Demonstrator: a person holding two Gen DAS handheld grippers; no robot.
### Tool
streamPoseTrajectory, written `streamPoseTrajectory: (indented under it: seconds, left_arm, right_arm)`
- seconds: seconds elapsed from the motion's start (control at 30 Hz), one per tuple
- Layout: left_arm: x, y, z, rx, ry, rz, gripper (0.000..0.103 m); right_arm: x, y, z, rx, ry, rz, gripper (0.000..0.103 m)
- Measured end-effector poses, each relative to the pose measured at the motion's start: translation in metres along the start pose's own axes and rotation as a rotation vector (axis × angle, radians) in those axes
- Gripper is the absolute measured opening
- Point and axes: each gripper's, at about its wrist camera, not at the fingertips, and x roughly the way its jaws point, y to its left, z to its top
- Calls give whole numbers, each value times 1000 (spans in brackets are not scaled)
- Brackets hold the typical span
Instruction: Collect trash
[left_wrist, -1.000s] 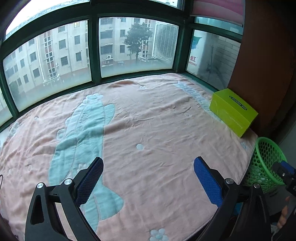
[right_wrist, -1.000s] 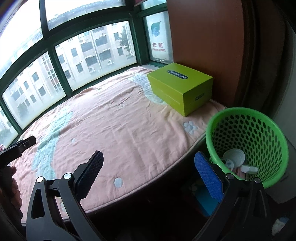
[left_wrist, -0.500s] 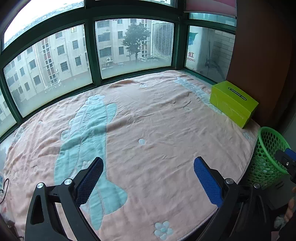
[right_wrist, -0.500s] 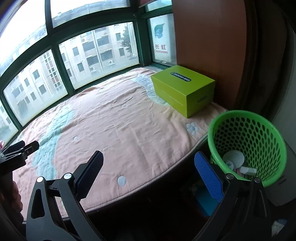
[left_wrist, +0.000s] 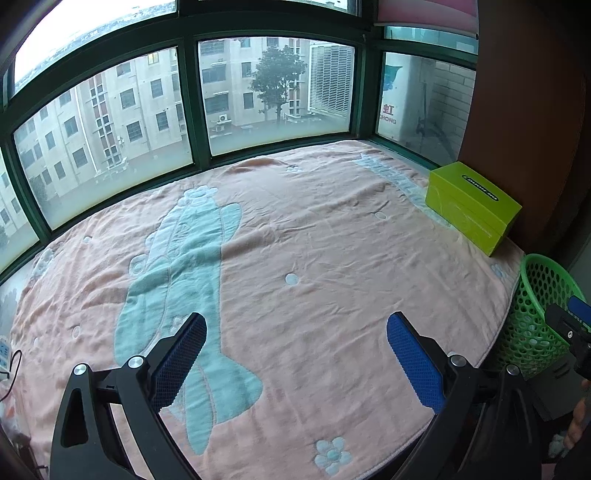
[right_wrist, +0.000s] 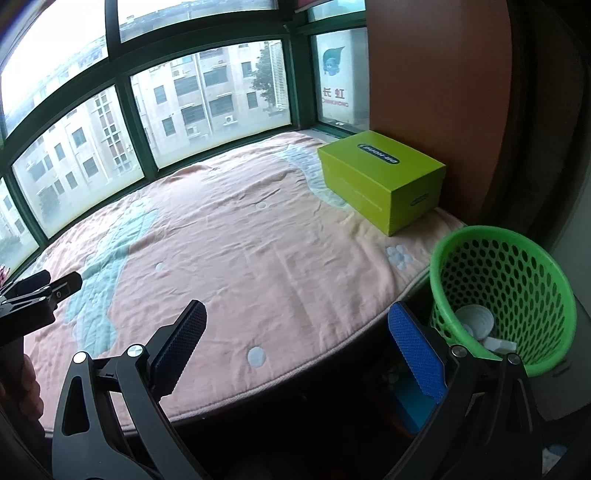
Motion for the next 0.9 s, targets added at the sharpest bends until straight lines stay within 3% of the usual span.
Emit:
streamPoseTrajectory:
  seconds: [0.9]
  left_arm:
    - [-2, 4, 2, -13, 0, 4, 95]
  right_arm:
    - [3, 9, 1, -12, 10, 10, 98]
